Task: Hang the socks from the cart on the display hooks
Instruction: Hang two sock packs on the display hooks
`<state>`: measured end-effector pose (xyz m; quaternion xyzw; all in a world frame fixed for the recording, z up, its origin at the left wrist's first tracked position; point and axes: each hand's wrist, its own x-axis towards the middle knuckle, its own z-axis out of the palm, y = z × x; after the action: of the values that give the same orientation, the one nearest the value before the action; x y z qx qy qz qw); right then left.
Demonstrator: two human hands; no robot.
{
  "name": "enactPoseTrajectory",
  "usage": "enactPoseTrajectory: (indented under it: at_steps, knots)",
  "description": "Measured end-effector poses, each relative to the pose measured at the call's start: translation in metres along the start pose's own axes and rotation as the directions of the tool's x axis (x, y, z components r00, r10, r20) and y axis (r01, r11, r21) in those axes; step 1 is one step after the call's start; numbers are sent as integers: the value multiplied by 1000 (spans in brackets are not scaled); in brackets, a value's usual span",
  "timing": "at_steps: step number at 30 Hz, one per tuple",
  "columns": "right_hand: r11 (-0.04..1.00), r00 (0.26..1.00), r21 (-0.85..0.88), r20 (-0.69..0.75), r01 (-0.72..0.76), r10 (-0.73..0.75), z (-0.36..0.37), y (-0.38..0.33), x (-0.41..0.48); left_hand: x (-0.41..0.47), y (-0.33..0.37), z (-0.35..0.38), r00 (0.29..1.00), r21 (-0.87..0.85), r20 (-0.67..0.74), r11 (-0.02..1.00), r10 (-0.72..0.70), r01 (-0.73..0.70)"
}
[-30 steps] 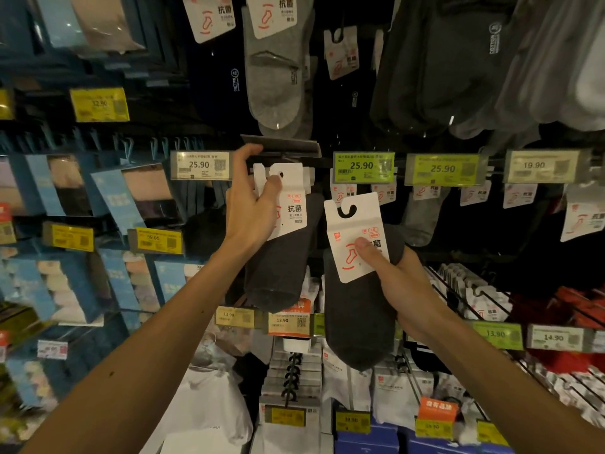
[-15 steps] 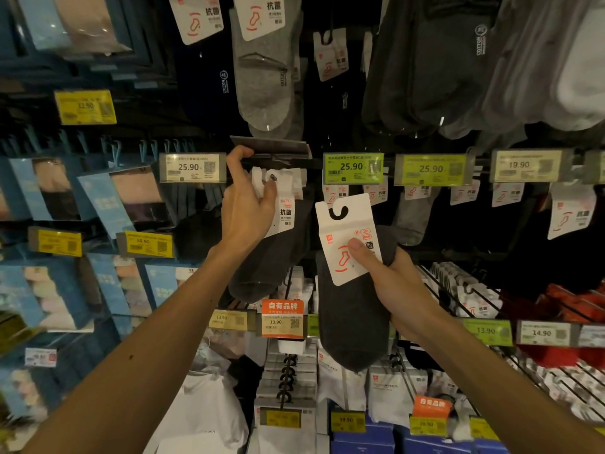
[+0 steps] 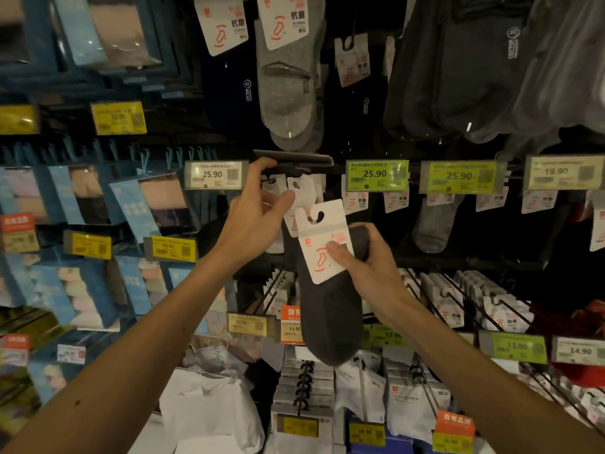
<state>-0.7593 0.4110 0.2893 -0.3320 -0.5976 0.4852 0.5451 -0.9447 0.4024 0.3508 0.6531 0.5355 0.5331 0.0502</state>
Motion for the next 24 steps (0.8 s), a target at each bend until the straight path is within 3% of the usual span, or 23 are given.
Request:
enactPoseTrajectory:
  at_steps: [5,11,18,24]
  knots:
    - [996,996,-5,-14,88,-88,27,-6,25,1,3,0,999,-92,33,995,-39,42]
    - [988,983,-22,-103,153,-155,40,-6,39,0,-3,3,1000,-55,-19,998,14,-15]
    - [992,984,-40,-128,120,-124,50,-11,56,2,-14,22,985,-58,-130,991,114,-122]
    - [991,990,-105,-106,84,-95,46,3,68,7,-33,32,978,27,-135,987,158,-156]
